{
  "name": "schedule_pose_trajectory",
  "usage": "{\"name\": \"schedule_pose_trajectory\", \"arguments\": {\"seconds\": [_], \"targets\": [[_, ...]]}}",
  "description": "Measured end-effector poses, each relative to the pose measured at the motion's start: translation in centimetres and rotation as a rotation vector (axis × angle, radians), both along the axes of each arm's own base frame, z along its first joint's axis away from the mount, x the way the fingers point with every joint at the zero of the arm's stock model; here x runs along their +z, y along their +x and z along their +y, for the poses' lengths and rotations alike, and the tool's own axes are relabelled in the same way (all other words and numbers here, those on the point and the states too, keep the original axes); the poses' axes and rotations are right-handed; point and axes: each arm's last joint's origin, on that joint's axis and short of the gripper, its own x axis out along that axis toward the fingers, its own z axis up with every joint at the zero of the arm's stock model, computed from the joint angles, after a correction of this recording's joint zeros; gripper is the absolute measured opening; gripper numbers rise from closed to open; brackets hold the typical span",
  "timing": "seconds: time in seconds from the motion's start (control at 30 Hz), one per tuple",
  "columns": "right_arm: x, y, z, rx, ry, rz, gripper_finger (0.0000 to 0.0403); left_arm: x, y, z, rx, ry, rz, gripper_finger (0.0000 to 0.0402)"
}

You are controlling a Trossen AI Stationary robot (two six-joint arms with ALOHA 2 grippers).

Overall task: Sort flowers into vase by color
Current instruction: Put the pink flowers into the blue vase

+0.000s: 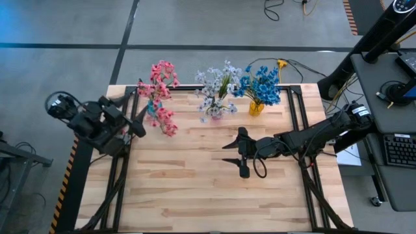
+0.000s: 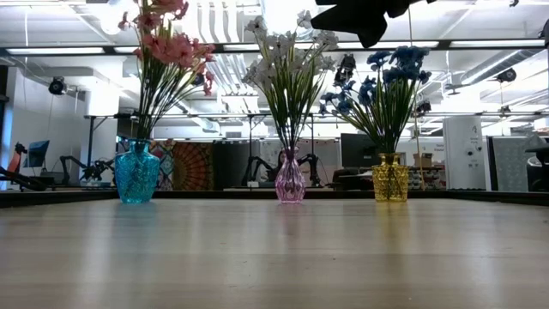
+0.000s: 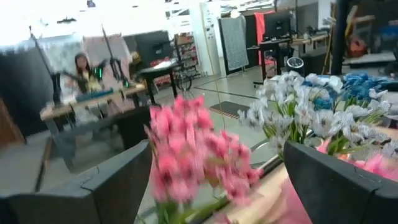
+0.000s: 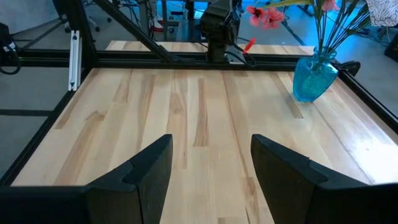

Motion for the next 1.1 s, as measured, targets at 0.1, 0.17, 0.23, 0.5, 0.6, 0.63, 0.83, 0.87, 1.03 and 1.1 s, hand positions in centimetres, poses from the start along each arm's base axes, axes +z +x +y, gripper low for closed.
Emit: {"name": "schedule_pose_trajectory", "arguments": {"seconds": [0.1, 0.17, 0.23, 0.5, 0.6, 0.63, 0.83, 0.87, 1.03, 1.1], "targets": [[0.0, 0.0, 0.0, 0.000, 0.000, 0.001, 0.0210, 2.6, -0.5, 0.3, -0.006, 0.014, 0.015, 0.0343], [0.0, 0.0, 0.0, 0.000, 0.000, 0.001, 0.0210, 4.1, -0.7, 0.5, -0.006, 0.015, 0.017, 0.0343], [0.0, 0.0, 0.0, 0.000, -0.001, 0.001, 0.0210, 5.1, -0.6, 0.4, -0.005, 0.036, 0.047, 0.0343], [-0.1, 0.0, 0.0, 0.000, -0.003, 0.008, 0.0210, 5.9, 2.0, -2.5, -0.065, 0.119, 0.151, 0.0343], [-0.2, -0.1, 0.0, 0.001, -0.006, 0.017, 0.0210, 5.6, 4.0, -5.3, -0.121, 0.164, 0.197, 0.0340], [-0.2, -0.1, 0.0, 0.001, -0.006, 0.017, 0.0210, 5.4, 4.6, -6.4, -0.143, 0.175, 0.205, 0.0338], [-0.3, -0.1, 0.0, 0.002, -0.009, 0.029, 0.0210, 4.0, 7.0, -12.2, -0.248, 0.262, 0.278, 0.0325], [-0.3, -0.1, 0.0, 0.002, -0.010, 0.034, 0.0210, 4.0, 7.2, -13.0, -0.263, 0.281, 0.294, 0.0324], [-0.3, -0.1, 0.0, 0.003, -0.010, 0.036, 0.0210, 5.0, 6.7, -16.9, -0.362, 0.337, 0.320, 0.0323], [-0.3, -0.1, 0.0, 0.005, -0.010, 0.037, 0.0210, 4.4, 6.1, -18.6, -0.414, 0.360, 0.323, 0.0323]]}}
